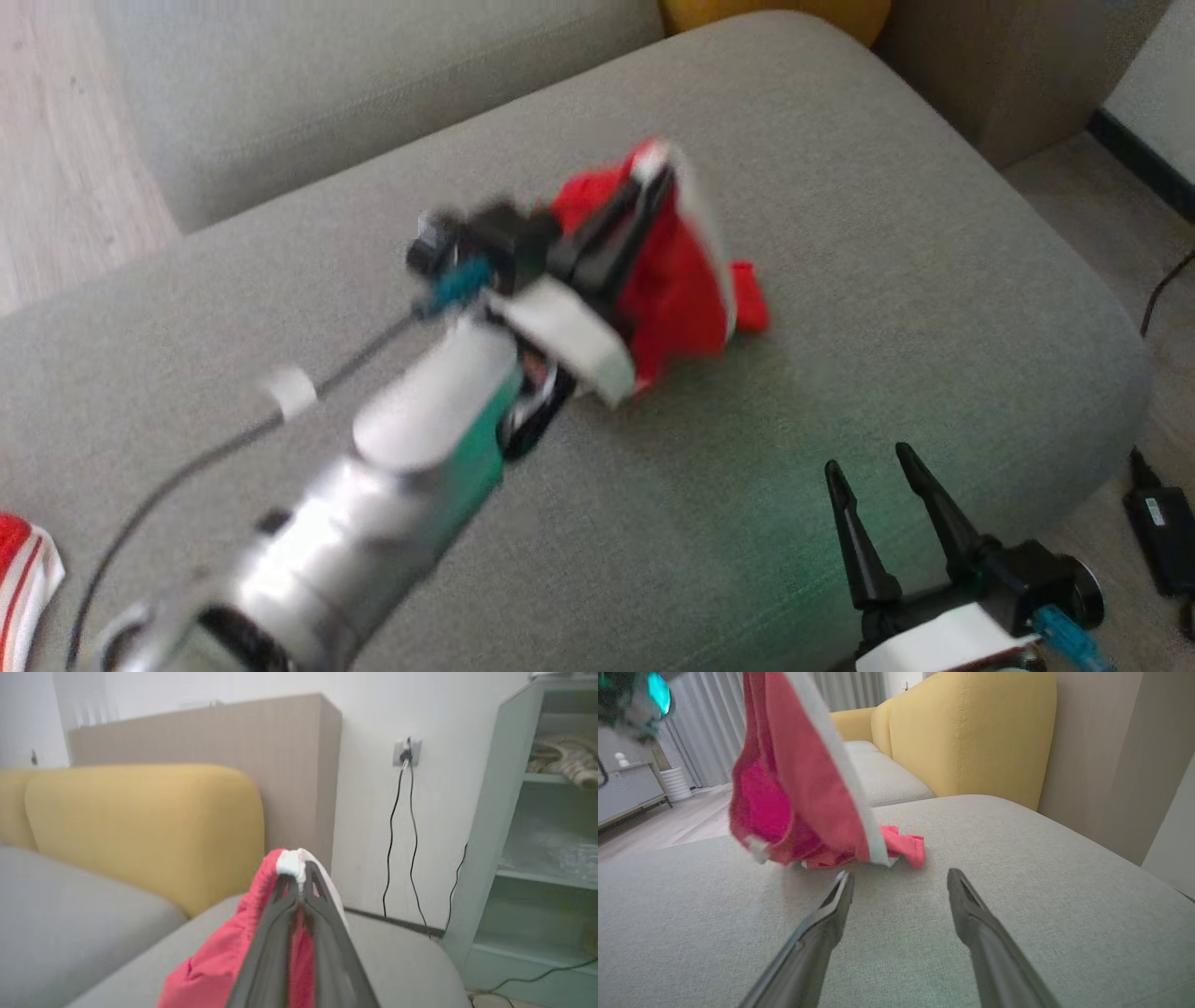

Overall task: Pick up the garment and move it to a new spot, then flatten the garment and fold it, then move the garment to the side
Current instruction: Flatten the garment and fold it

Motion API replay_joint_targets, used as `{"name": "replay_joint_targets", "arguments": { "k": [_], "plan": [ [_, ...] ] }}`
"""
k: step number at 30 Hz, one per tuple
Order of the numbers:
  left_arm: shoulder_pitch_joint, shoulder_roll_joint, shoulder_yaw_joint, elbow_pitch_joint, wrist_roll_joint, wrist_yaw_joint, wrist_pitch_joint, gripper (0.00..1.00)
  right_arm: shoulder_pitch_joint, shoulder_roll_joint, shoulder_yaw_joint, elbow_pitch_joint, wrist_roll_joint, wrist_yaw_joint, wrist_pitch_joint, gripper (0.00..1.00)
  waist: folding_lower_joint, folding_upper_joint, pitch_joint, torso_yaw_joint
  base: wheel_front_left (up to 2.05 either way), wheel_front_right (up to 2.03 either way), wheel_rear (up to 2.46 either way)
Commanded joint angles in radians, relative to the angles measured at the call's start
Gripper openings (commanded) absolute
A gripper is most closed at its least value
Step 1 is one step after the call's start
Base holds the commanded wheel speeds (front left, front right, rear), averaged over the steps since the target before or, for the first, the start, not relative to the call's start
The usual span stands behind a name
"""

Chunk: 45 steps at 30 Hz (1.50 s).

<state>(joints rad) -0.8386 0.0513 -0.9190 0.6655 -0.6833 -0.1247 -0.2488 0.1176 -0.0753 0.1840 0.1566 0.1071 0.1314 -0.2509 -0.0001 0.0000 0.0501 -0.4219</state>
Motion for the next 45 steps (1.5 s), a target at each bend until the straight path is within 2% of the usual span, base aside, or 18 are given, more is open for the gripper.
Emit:
{"name": "replay_joint_targets", "arguments": {
  "k": [1,5,11,16,21,25,32,38,45],
  "plan": [
    [-0.097,0.023,0.022,-0.054,-0.016,-0.006,-0.002,0.00,-0.012,0.000,0.023,-0.030,0.011,-0.001,-0.011,1.00,0.0001,0.0000,-0.019,-0.009,0.00,0.00,0.00],
    [-0.198,0.043,0.035,-0.116,-0.062,-0.006,0.010,0.00,-0.003,0.002,0.018,-0.040,0.013,-0.001,-0.011,1.00,0.0001,0.0000,-0.035,0.005,0.00,0.00,0.00],
    [-0.208,0.083,0.068,-0.142,-0.116,-0.006,0.028,0.00,0.007,0.005,0.013,-0.060,0.012,-0.001,-0.011,1.00,0.0001,0.0000,-0.045,0.055,0.00,0.00,0.00],
    [-0.031,0.160,0.044,-0.162,-0.158,0.004,0.051,0.00,0.024,0.007,-0.003,-0.079,0.008,-0.001,-0.011,1.00,0.0001,0.0000,-0.042,0.136,0.00,0.00,0.00],
    [0.179,0.238,0.041,-0.179,-0.199,0.038,0.034,0.00,0.036,0.004,-0.002,-0.068,0.011,-0.001,-0.011,1.00,0.0001,0.0000,-0.013,0.217,0.00,0.00,0.00],
    [0.275,0.290,0.060,-0.189,-0.209,0.062,0.012,0.00,0.023,0.008,-0.011,-0.034,0.034,-0.001,-0.011,1.00,0.0001,0.0000,0.013,0.269,0.00,0.00,0.00],
    [0.343,0.324,0.096,-0.214,-0.209,0.070,-0.006,0.00,-0.057,0.020,-0.041,0.140,0.106,-0.001,-0.011,1.00,0.0001,0.0000,0.035,0.325,0.00,0.00,0.00],
    [0.356,0.329,0.108,-0.232,-0.196,0.076,-0.009,0.00,-0.196,0.024,0.020,0.319,0.204,-0.001,0.014,1.00,0.0001,0.0000,0.047,0.337,0.00,0.00,0.00],
    [0.355,0.324,0.102,-0.240,-0.181,0.081,-0.010,0.00,-0.300,0.024,0.048,0.443,0.235,-0.001,0.033,1.00,0.0001,0.0000,0.057,0.342,0.00,0.00,0.00]
  ]
}}
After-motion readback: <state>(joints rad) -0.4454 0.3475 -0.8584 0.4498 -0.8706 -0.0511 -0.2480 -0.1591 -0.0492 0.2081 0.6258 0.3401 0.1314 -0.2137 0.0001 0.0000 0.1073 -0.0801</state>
